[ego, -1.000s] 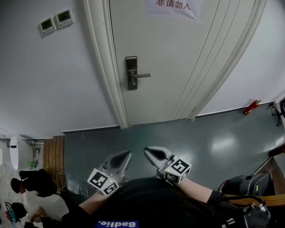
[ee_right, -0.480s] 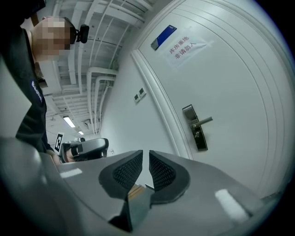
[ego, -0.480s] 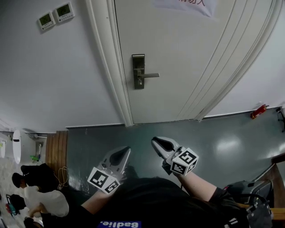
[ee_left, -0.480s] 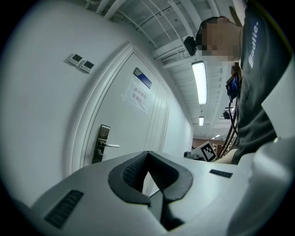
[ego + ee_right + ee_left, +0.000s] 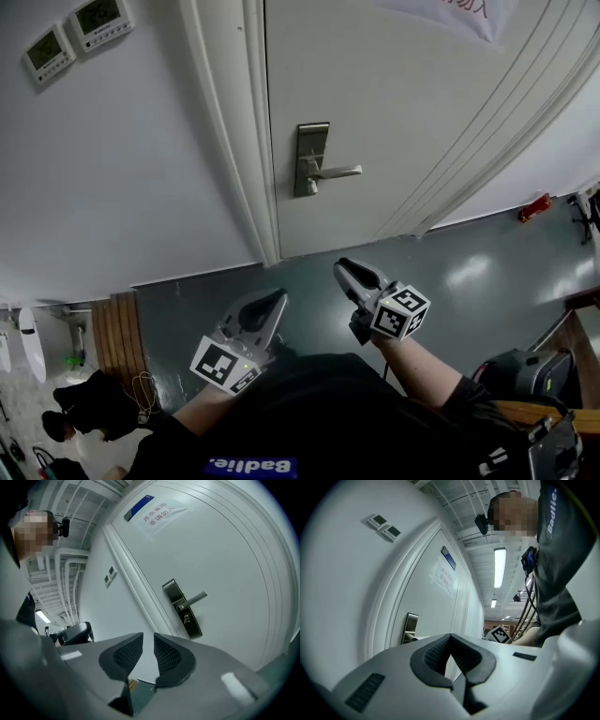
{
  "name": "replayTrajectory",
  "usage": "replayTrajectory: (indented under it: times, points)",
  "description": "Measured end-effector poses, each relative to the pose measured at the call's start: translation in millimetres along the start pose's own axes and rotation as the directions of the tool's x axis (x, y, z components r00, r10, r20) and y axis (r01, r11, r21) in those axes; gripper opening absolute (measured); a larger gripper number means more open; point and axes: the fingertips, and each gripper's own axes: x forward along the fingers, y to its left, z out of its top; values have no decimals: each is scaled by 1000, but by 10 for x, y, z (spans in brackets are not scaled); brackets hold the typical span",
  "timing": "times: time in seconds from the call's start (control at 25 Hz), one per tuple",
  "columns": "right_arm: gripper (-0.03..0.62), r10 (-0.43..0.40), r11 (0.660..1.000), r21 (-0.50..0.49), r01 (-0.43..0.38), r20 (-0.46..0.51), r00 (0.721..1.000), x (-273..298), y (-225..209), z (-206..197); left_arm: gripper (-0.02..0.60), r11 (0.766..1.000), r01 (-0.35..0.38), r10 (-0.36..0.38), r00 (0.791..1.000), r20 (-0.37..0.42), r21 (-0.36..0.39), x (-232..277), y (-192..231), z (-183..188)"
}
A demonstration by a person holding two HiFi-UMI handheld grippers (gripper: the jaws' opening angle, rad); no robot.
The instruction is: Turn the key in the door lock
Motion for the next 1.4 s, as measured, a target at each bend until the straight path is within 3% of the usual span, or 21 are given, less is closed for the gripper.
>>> replayTrajectory:
  times: [0.32,0.8,1.0,1.24,1.4]
  points:
    - [67,-85,993,78,84,2,996,582,-296,37,-6,999,48,-48,999,-16,-13,118,500,107]
    - [101,-147,939,315,142,-6,989,1400,-1368,80,-6,998,-57,57,998,-41,4,272,759,135]
    - [133,-133,882,461,98,44,990,1679,-1650,98,-6,995,-99,98,993,-59,-6,297,859,66]
    - [132,-120,837,544,54,86,989,1926,-1818,90,-6,993,-114,113,989,-95,-9,327,922,-2]
    - [73,-103,817,577,13,124,987,2004,-1839,119,-6,992,-124,122,987,-106,-14,320,955,-38]
